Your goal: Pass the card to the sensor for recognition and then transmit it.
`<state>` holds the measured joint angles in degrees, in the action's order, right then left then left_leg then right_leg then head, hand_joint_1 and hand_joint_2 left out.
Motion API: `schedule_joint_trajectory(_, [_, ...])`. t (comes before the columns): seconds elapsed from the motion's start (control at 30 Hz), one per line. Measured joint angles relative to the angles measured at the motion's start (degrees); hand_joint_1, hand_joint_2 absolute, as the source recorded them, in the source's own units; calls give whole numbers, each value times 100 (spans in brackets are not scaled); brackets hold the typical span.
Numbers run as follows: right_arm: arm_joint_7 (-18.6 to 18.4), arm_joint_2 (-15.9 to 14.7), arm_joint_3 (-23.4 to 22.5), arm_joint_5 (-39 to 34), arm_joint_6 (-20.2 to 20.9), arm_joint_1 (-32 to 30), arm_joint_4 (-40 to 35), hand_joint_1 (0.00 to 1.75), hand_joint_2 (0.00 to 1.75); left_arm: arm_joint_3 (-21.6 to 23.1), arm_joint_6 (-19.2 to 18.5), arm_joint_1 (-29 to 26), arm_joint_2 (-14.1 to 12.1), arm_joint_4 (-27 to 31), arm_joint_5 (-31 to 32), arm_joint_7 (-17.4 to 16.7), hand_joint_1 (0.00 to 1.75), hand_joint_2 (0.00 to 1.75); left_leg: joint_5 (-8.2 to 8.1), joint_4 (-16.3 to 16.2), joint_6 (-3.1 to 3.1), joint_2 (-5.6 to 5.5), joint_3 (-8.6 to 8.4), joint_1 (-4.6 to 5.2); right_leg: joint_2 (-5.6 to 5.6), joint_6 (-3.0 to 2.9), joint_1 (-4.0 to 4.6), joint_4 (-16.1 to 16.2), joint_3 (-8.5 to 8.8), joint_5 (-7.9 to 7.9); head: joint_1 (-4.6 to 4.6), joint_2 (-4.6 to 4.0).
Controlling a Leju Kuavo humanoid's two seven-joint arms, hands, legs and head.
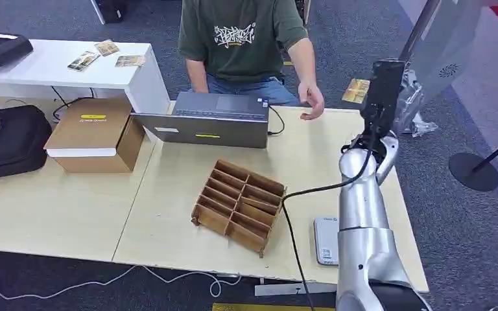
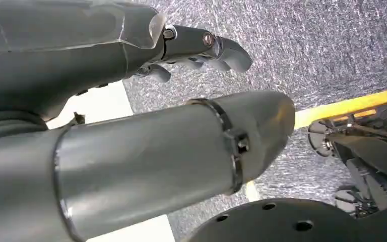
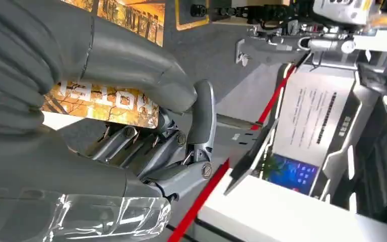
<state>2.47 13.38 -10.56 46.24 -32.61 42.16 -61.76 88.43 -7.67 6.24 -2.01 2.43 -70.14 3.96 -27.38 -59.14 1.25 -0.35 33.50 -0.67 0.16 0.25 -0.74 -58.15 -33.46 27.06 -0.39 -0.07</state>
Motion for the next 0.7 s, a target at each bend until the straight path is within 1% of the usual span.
schedule_joint_trajectory(0.17, [-250,-22,167,655,-79,714,868,175,175,2,-11,28,0,4,99,-90,0,0,0,0,0,0,0,0,1,0,0,0,-2,0,-2,0])
schedule_joint_trajectory(0.37, [-507,-37,276,1155,-157,1389,1817,175,175,2,-28,86,-7,55,212,-170,0,0,0,-1,0,0,0,1,0,0,0,0,-2,0,-2,0])
schedule_joint_trajectory(0.5, [-599,-39,302,1321,-238,1660,2251,175,175,2,-61,131,-17,90,228,-208,0,0,0,-2,0,-1,0,1,0,0,0,0,-2,0,0,0])
schedule_joint_trajectory(0.7, [-612,-87,302,1422,-313,1774,2622,175,175,2,-98,182,-26,98,271,-275,0,0,0,-2,0,-2,0,1,-1,0,0,1,-2,0,-2,0])
